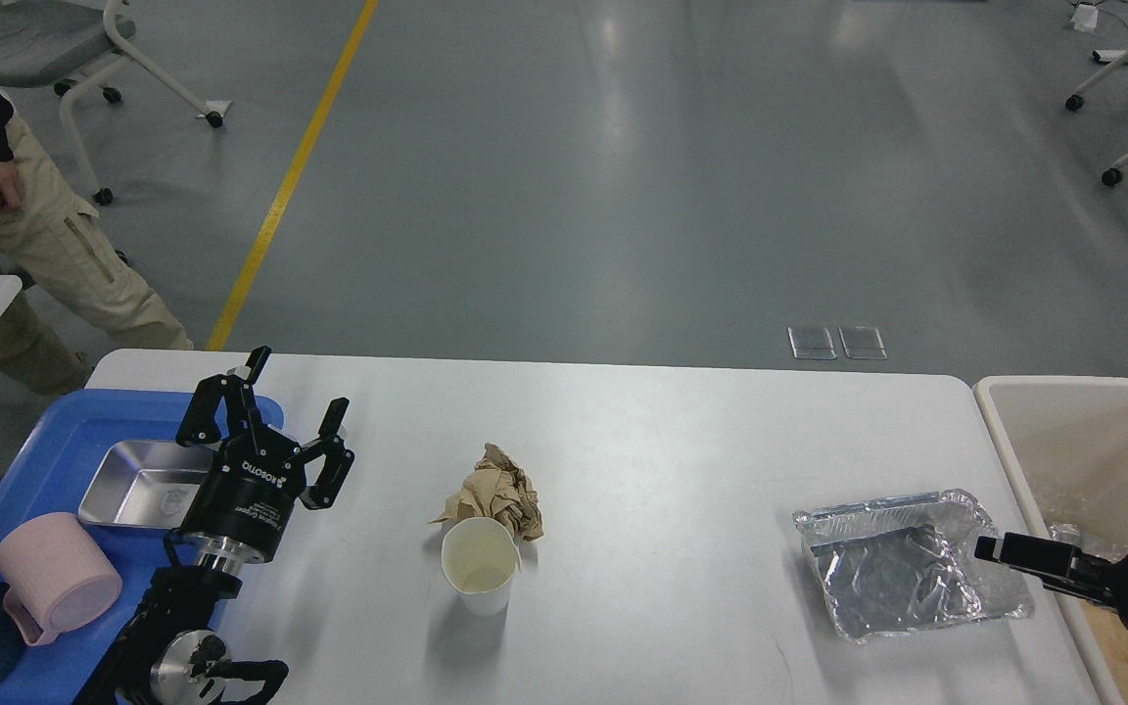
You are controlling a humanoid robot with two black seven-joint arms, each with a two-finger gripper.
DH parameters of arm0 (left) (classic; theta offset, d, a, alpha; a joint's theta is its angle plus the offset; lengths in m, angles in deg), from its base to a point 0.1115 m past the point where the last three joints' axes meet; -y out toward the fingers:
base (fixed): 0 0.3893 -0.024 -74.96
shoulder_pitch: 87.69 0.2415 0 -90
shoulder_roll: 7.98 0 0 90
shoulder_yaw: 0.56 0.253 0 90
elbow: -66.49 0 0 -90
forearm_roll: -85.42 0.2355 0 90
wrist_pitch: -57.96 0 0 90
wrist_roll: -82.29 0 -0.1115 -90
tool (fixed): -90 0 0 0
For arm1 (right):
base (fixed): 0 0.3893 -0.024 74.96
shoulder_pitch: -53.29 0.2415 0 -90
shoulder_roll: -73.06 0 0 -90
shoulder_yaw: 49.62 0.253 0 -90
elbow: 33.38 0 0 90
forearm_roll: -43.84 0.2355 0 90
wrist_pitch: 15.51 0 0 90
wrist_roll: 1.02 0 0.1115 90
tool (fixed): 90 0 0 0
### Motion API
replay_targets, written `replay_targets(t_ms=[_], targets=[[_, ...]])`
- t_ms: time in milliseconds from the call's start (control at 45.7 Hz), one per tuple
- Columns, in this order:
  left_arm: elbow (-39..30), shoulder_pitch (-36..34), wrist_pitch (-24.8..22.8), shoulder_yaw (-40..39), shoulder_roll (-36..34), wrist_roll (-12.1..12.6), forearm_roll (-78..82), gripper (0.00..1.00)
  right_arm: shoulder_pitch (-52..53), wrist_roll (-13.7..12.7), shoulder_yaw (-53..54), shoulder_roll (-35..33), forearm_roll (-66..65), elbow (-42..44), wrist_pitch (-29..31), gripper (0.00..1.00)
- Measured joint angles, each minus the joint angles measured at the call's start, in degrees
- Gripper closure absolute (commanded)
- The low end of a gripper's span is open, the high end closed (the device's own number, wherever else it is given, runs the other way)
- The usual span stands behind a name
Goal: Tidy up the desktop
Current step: 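Reach the right gripper to the foil tray edge nearest the bin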
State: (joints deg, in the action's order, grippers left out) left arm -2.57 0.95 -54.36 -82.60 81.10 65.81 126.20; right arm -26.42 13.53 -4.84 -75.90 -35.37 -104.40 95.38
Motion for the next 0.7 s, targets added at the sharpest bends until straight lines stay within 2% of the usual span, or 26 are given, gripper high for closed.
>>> replay_targets(t_ms=[109, 285, 460, 701], targets=[[-1.07, 1.19, -0.37, -0.14, -0.42, -0.44, 0.00, 0.03, 4.23, 3.51, -4.89, 1.72, -0.85, 3.79, 0.00, 0.00], [-2.59, 2.75, -0.90, -1.25, -0.88, -0.57, -0.01, 0.03, 9.85, 6.44, -10.93, 4.91, -0.99, 11.52, -0.05, 0.00], [-3.18, 4.03, -2.03, -1.93, -0.92, -0.62, -0.04, 0.03, 13.75, 11.24, -16.58, 6.54, -0.91, 16.98, -0.06, 0.00], [-3.31, 4.51, -2.69, -2.33, -0.91, -1.32, -0.09, 0.03, 16.10, 14.26, -20.34, 6.87, -0.91, 19.95, -0.06, 0.00]])
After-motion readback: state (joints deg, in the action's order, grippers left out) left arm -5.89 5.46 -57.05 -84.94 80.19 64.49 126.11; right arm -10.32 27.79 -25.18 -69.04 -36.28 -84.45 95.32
